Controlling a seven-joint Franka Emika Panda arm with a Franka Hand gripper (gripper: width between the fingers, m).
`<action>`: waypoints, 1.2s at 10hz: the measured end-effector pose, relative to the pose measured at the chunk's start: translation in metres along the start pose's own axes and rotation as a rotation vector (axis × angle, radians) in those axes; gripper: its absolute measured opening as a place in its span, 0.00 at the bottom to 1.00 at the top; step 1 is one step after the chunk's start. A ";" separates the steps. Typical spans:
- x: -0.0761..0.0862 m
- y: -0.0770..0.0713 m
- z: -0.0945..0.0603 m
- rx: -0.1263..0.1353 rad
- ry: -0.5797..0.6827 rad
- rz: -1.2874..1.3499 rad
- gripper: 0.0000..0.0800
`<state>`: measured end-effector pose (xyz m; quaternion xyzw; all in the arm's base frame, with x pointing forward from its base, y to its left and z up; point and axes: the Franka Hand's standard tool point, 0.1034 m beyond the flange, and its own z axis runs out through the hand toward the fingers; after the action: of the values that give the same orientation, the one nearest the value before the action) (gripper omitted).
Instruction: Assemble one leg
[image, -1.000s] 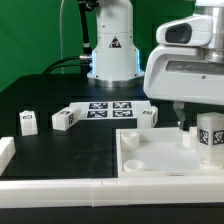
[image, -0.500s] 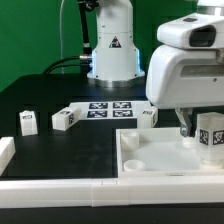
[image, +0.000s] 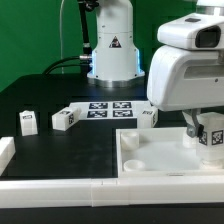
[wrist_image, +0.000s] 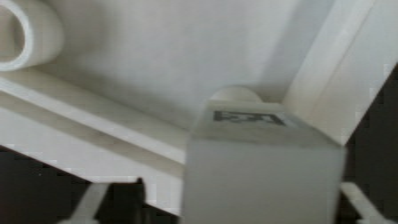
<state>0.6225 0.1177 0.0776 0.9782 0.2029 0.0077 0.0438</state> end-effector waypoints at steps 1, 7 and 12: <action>0.000 0.000 0.000 0.000 0.000 0.000 0.42; 0.002 0.000 0.000 0.007 0.012 0.364 0.37; 0.005 -0.003 0.001 0.016 0.028 1.021 0.37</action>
Offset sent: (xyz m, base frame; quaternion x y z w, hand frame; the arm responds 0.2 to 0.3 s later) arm 0.0000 0.0000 0.0000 0.0000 0.0000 0.0000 1.0000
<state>0.6256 0.1225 0.0764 0.9527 -0.3004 0.0396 0.0242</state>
